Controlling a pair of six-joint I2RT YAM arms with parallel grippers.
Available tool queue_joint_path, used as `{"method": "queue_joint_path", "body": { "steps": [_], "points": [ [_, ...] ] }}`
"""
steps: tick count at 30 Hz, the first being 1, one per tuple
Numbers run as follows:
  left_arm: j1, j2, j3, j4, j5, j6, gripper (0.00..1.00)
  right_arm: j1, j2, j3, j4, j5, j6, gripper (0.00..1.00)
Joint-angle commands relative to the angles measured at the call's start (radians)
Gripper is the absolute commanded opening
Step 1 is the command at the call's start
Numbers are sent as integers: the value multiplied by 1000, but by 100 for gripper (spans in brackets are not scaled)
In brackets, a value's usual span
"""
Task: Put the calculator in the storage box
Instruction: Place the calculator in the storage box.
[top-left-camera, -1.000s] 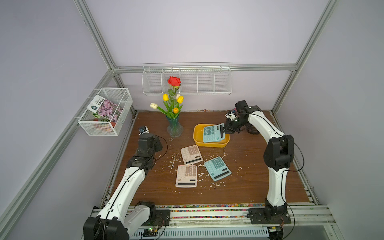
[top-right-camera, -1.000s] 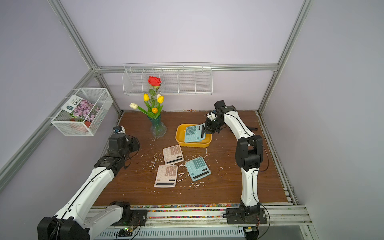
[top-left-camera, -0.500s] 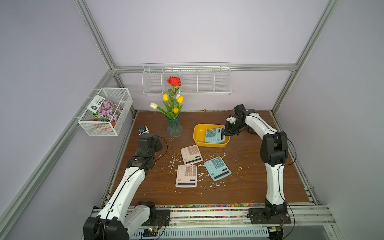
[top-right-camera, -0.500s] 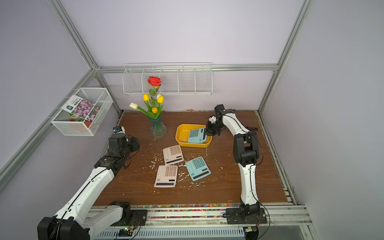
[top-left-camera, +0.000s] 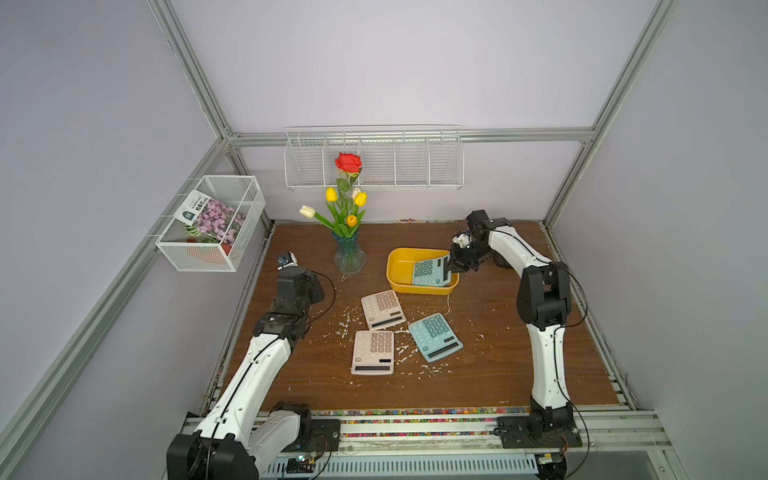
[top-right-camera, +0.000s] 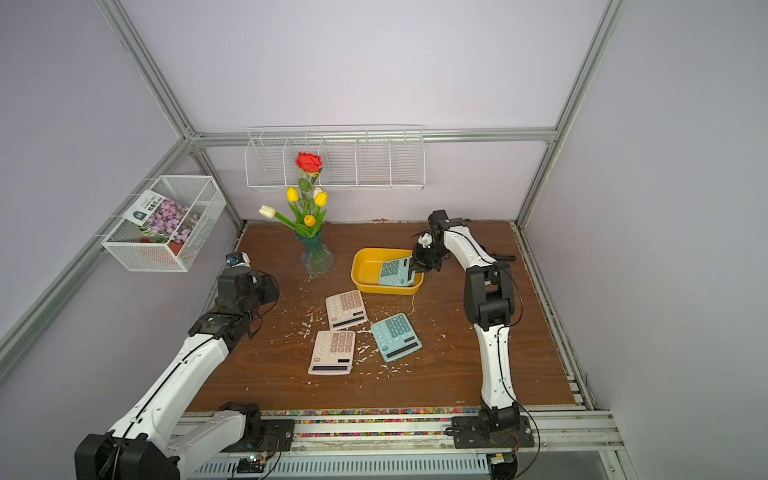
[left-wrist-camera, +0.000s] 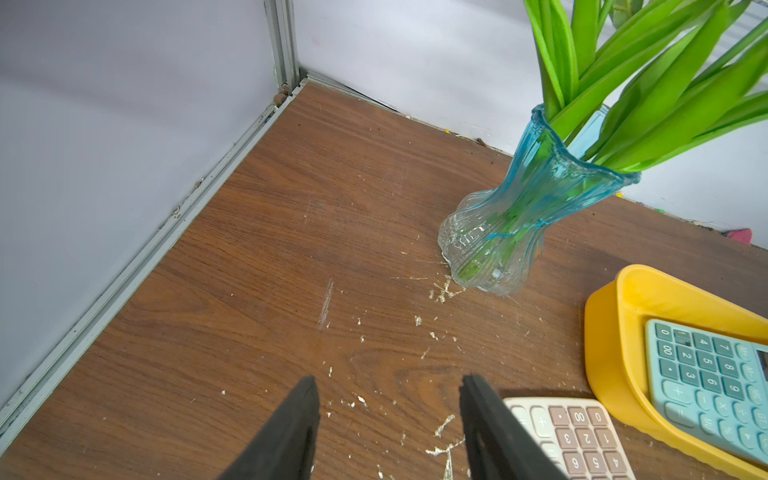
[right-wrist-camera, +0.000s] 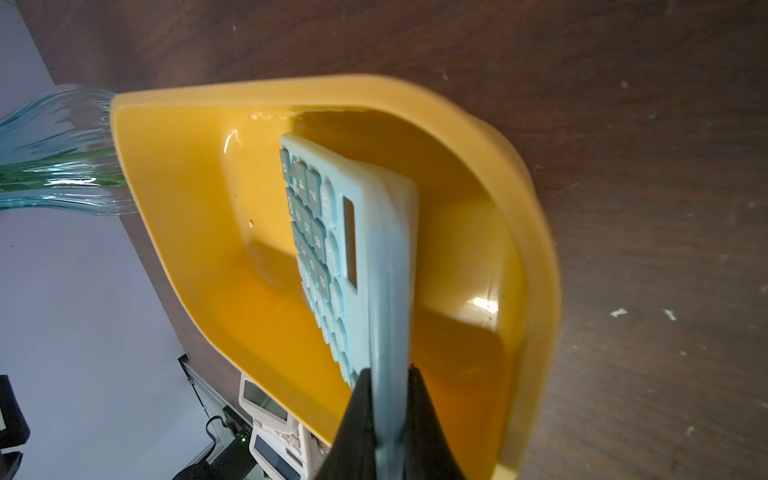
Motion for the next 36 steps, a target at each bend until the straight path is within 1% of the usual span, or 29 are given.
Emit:
{"method": "queue_joint_path", "body": {
  "steps": [1, 8, 12, 20, 36],
  "points": [
    [-3, -10, 17, -17, -7, 9, 59, -4, 22, 20, -37, 19, -30, 1],
    [-3, -8, 17, -17, -6, 10, 59, -1, 20, 19, -46, 32, -33, 11],
    [-3, -11, 17, -15, -10, 9, 59, 2, 20, 18, -43, 41, -29, 13],
    [-3, -9, 16, -16, -8, 10, 59, 10, 34, 20, -54, 59, -23, 21],
    [-3, -11, 17, -14, -5, 8, 59, 10, 20, 18, -49, 82, -10, 27]
  ]
}}
